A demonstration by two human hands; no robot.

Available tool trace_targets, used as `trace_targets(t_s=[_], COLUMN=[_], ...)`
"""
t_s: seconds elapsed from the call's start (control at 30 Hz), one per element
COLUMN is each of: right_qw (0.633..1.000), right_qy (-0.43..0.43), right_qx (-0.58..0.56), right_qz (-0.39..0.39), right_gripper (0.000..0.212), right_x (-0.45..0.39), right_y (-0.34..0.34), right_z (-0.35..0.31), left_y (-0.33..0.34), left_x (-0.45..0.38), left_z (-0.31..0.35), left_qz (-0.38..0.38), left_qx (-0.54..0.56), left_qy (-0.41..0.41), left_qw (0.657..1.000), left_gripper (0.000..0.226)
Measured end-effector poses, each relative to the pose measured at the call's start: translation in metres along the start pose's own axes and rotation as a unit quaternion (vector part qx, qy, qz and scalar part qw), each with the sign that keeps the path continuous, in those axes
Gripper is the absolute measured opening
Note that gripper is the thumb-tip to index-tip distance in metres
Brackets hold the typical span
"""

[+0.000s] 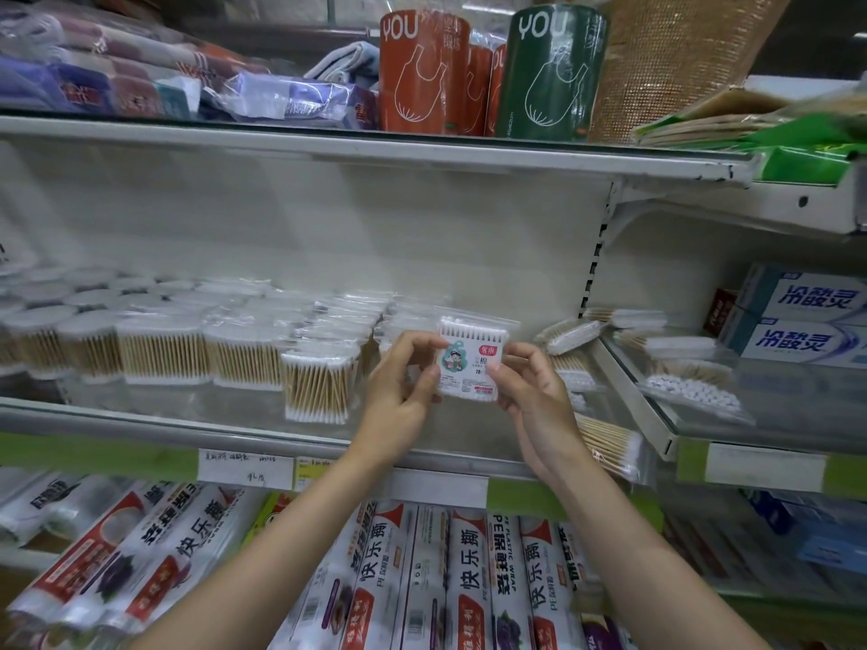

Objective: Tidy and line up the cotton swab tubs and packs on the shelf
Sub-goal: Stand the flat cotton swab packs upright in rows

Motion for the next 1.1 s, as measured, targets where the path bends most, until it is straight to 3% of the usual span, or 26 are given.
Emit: trace_targets(t_s=[0.07,0.27,0.4,0.8,0.97,1.1], right_qw=[1.0,0.997,0.997,0.991,0.972,0.92], right_qy=[-0.008,-0.047,-0.059,-0.063,-0.057,-0.111], right_qx=[-0.005,0.054,0.057,0.108,0.221,0.372], right_qz=[0.005,0.001,-0.01,-0.056,-0.047,-0.058], right_gripper=[0.016,0.015,0.015,0.011,0.019,0.015], right_x=[0.001,0.002,0.002,0.004,-0.007,-0.003], right_y=[0.0,0.008,0.022,0.049,0.055,0.062], right_z=[-0.003,-0.01,-0.017,-0.013,0.007,0.014], left_y=[-0.002,-0.009,-0.022,-0.052,-0.048,-0.039], left_x=[-0.001,-0.015,-0.038,-0.055,-0.056,-0.054], left_z=[0.001,0.028,0.044,0.051,0.036,0.018], left_qz=[0.005,-0.014,-0.021,0.001,-0.052,-0.12], left_qx=[-0.049,-0.188,-0.257,-0.323,-0.458,-0.589], left_qy=[0.027,0.105,0.123,0.113,0.119,0.118], left_qw=[0.998,0.976,0.958,0.94,0.88,0.79], left_gripper=[0.021,0.055,0.043,0.036,0.038,0.038])
Point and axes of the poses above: each hand's wrist, its own x-axis away from the middle knuckle, its own y-axis out of the palm, z = x × y, the point moved 10 cm from there along -x, towards the middle knuckle, and after that the axes turned 15 degrees about z, right-handed, at the moved point
